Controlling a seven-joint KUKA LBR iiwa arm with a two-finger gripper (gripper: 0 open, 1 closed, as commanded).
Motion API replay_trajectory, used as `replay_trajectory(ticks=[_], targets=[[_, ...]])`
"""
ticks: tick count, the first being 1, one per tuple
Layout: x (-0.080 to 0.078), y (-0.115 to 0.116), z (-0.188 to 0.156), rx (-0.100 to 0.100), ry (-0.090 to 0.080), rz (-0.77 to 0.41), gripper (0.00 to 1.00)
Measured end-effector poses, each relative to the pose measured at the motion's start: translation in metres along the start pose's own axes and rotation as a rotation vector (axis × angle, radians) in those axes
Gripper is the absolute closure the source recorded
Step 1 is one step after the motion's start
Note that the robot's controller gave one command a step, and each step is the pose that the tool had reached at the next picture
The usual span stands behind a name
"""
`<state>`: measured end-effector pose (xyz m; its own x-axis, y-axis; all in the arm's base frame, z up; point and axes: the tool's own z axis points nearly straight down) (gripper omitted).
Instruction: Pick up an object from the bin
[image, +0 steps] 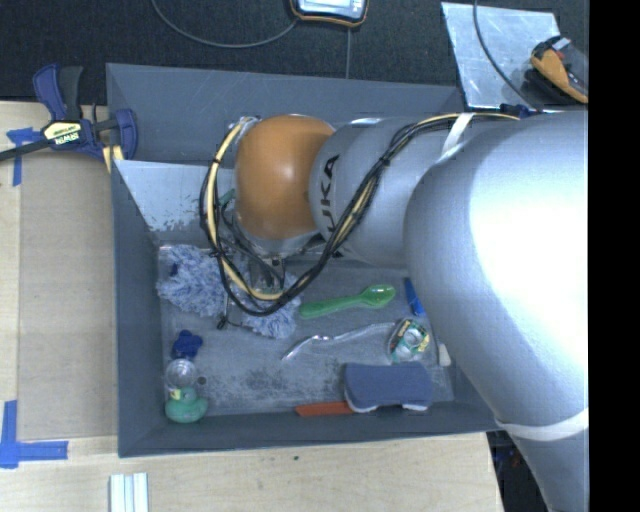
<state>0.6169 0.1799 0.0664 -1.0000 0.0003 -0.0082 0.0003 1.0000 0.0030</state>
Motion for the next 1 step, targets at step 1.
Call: replay_trajectory(ticks=[1], targets=[[-0.0014,0.0202,-0.0040,-0.004,-0.006,-0.027,0.00]])
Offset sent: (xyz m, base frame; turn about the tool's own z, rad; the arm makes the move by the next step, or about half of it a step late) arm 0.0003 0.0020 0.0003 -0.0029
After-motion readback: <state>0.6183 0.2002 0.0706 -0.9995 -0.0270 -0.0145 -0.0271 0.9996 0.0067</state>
